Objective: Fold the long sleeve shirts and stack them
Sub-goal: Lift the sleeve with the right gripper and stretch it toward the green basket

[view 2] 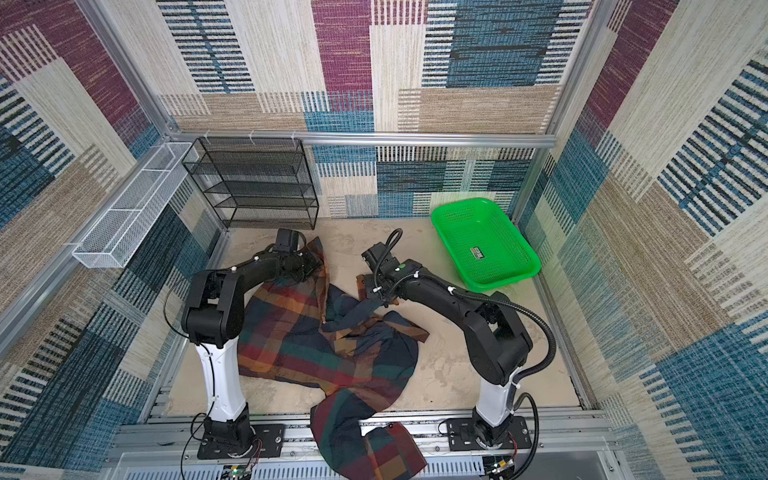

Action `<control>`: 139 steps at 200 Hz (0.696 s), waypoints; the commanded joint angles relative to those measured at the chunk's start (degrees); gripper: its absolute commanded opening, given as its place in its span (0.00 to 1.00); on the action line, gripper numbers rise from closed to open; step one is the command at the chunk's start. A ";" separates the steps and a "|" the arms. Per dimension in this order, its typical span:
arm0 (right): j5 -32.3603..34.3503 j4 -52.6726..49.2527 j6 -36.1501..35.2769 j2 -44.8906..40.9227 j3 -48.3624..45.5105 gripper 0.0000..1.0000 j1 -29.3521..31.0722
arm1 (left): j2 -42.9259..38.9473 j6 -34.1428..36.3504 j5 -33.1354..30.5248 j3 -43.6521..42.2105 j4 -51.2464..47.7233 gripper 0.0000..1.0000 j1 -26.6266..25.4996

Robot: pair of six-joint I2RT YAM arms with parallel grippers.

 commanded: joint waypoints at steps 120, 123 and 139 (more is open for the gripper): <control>38.51 8.29 -18.63 8.33 35.19 0.00 -7.98 | -2.13 -4.00 -0.47 -2.18 -13.46 0.60 0.31; 38.87 9.16 -19.49 8.84 35.66 0.00 -8.05 | -2.52 -3.91 -0.56 -2.31 -13.57 0.61 0.36; 41.39 14.42 -25.81 12.03 37.94 0.00 -8.67 | -4.91 -3.94 -1.20 -3.91 -13.73 0.61 0.55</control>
